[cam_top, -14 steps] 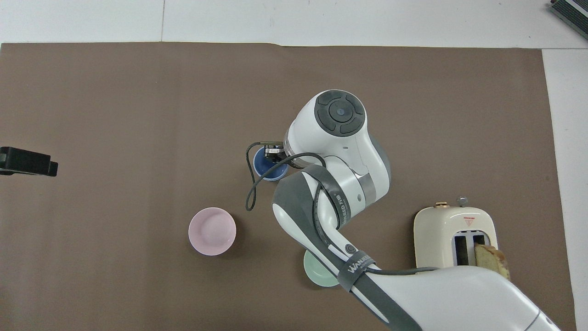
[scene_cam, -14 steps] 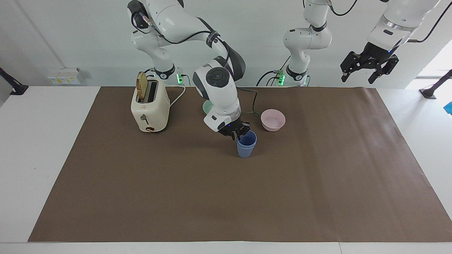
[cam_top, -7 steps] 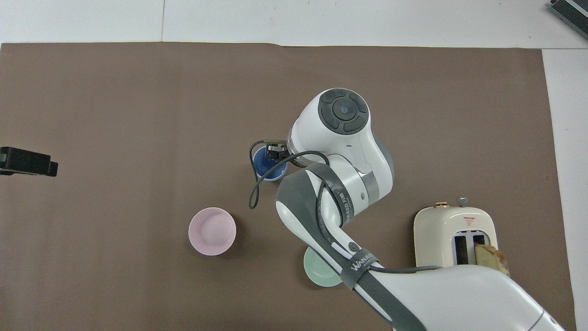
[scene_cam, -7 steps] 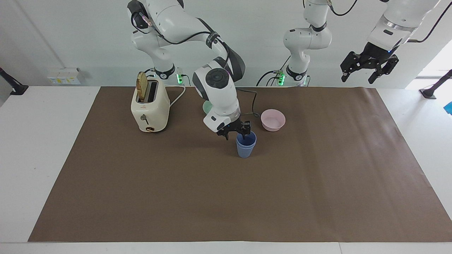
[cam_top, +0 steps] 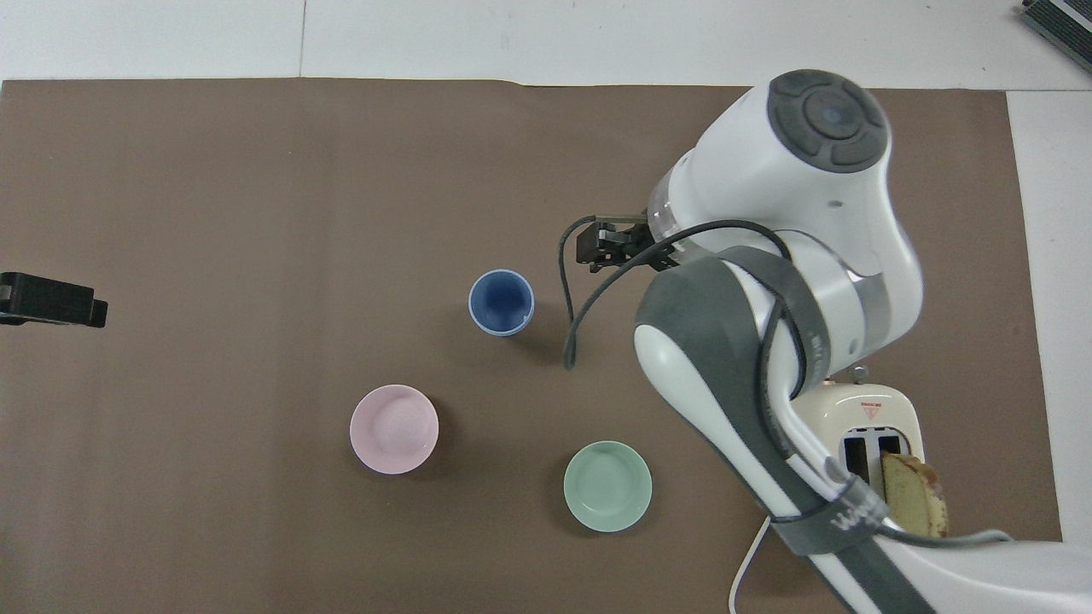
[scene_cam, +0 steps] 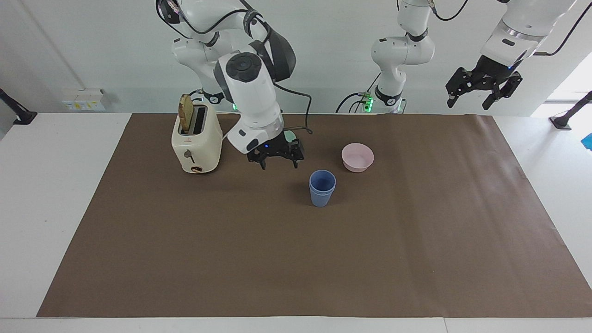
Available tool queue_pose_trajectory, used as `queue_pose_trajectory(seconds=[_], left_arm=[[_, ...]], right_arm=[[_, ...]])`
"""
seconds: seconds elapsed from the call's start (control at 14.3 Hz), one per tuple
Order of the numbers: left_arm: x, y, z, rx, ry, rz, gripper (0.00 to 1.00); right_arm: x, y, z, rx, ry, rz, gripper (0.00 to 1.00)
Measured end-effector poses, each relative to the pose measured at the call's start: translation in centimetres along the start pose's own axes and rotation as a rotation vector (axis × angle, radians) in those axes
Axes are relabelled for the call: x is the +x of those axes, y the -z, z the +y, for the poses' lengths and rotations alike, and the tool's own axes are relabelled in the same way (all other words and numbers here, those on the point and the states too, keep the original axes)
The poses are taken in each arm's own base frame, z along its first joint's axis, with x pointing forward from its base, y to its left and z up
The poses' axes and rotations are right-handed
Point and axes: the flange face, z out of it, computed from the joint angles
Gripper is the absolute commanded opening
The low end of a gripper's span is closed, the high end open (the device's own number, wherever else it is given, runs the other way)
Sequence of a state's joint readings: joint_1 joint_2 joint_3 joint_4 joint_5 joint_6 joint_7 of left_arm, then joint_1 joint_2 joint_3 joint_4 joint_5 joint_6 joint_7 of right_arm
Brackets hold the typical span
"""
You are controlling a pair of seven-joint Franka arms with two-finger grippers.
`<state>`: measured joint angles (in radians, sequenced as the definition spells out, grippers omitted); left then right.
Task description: Stack blue cups with both arms
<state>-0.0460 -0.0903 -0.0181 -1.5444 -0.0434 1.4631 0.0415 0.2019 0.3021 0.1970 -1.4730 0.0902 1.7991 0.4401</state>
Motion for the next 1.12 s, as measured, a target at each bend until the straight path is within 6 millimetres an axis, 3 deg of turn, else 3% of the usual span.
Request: queue_pose_trajectory(seconds=[0.35, 0.56, 0.77, 1.12], left_arm=[[0.0, 0.0, 0.0, 0.000, 0.000, 0.000, 1.00], [0.0, 0.0, 0.0, 0.000, 0.000, 0.000, 1.00], [0.0, 0.0, 0.0, 0.000, 0.000, 0.000, 1.00], [0.0, 0.0, 0.0, 0.000, 0.000, 0.000, 1.00]], right_arm=[[3.1, 4.7, 14.3, -0.027, 0.023, -0.003, 1.00], [2.6, 8.1, 20.4, -0.084, 0.052, 0.014, 1.00], [1.6, 10.1, 23.6, -0.149, 0.083, 0.003, 1.00], [-0.1, 13.2, 24.2, -0.185, 0.074, 0.036, 1.00]])
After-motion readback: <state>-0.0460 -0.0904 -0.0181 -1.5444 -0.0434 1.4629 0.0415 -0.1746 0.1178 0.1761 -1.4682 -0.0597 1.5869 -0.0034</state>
